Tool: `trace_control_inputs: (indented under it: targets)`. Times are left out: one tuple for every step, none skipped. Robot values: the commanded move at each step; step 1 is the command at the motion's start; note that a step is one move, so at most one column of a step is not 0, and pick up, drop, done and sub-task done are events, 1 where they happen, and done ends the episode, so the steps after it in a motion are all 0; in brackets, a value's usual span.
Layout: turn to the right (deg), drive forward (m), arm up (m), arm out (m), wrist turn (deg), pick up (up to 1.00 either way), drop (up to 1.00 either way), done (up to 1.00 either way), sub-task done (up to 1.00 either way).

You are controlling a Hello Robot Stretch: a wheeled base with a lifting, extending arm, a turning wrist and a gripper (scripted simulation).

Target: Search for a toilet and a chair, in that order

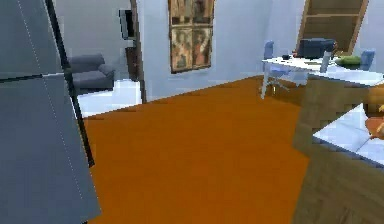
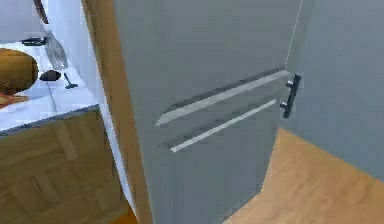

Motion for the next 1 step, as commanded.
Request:
trace_control_inputs:
  targets:
    - [0.0,1.00,0.00,0.00,0.0,0.00,0.00,0.00,0.00]
